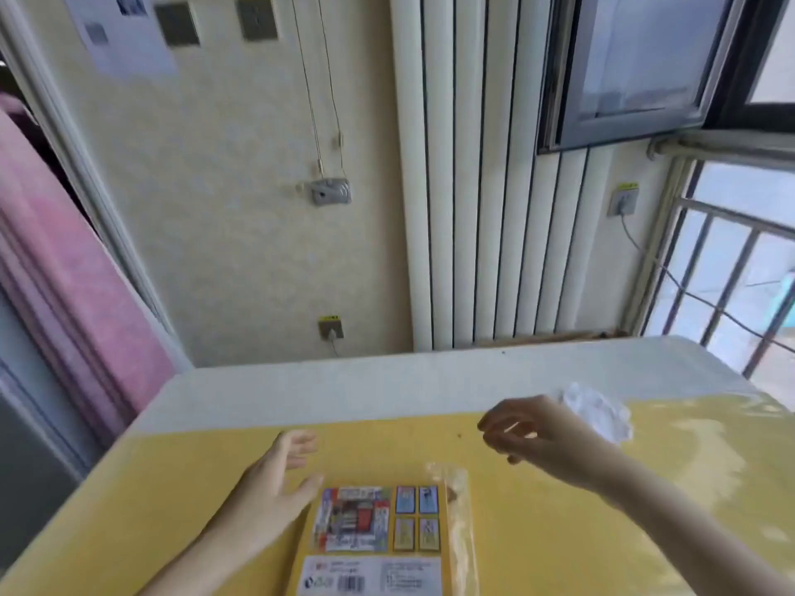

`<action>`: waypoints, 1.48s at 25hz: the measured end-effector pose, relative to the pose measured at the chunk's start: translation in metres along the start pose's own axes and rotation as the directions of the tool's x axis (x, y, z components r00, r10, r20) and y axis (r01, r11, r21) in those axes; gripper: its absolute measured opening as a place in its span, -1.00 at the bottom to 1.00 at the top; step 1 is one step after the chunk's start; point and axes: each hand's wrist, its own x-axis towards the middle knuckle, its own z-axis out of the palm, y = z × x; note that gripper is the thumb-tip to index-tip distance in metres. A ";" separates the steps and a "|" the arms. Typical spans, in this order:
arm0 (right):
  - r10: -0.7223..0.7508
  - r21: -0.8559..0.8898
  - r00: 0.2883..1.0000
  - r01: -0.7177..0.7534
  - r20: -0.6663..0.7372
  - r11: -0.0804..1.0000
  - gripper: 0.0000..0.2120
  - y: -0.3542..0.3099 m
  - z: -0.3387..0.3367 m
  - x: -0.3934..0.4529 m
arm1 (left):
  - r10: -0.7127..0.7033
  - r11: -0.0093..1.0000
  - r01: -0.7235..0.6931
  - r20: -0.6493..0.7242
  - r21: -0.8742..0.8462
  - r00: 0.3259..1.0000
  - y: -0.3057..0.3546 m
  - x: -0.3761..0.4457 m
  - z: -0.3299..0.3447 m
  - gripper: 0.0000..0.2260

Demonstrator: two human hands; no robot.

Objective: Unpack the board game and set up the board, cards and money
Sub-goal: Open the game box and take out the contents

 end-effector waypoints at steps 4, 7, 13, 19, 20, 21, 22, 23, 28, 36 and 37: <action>0.252 -0.449 0.961 -0.177 0.113 0.876 -0.65 0.072 0.078 0.018 | -0.293 0.898 0.245 0.083 0.366 0.952 -0.072 0.012 0.039 -0.43; 0.320 -0.421 0.946 -0.275 0.041 0.865 -0.53 0.099 0.123 0.016 | -0.406 0.871 0.345 0.118 0.351 0.906 -0.103 0.003 0.063 -0.17; 0.185 0.392 0.974 -0.120 -0.133 0.912 -0.83 0.099 0.168 -0.050 | -0.210 0.898 0.215 0.055 -0.385 0.976 -0.091 -0.072 0.079 -0.75; -0.143 0.862 0.970 -0.101 0.196 0.496 -0.52 0.066 0.129 -0.103 | -0.141 0.709 0.143 0.060 -0.691 0.988 -0.055 -0.125 0.060 -0.75; -0.127 0.860 0.973 -0.106 0.194 0.499 -0.50 0.060 0.125 -0.105 | -0.140 0.711 0.134 0.048 -0.690 0.989 -0.049 -0.129 0.055 -0.78; -0.092 0.852 0.979 -0.112 0.184 0.511 -0.50 0.055 0.125 -0.105 | -0.136 0.712 0.129 0.044 -0.691 0.990 -0.046 -0.131 0.051 -0.78; -0.041 0.831 0.985 -0.120 0.169 0.544 -0.52 0.050 0.127 -0.102 | -0.139 0.715 0.133 0.047 -0.687 0.989 -0.045 -0.130 0.046 -0.78; 0.010 0.811 0.988 -0.133 0.155 0.570 -0.56 0.048 0.129 -0.096 | -0.140 0.713 0.139 0.055 -0.687 0.989 -0.045 -0.128 0.043 -0.78; 0.291 0.804 0.939 -0.027 -0.184 0.594 -0.85 0.047 0.120 -0.059 | -0.223 0.709 0.191 0.041 -0.679 0.974 -0.061 -0.104 0.032 -0.78; -0.164 0.955 0.974 0.189 -0.153 0.227 -0.78 0.024 0.088 -0.032 | -0.329 0.648 0.289 0.083 -0.705 0.941 -0.088 -0.073 0.012 -0.47; -0.165 0.891 0.981 0.164 -0.102 0.423 -0.80 0.025 0.096 -0.033 | -0.339 0.641 0.299 0.089 -0.706 0.936 -0.090 -0.072 0.009 -0.45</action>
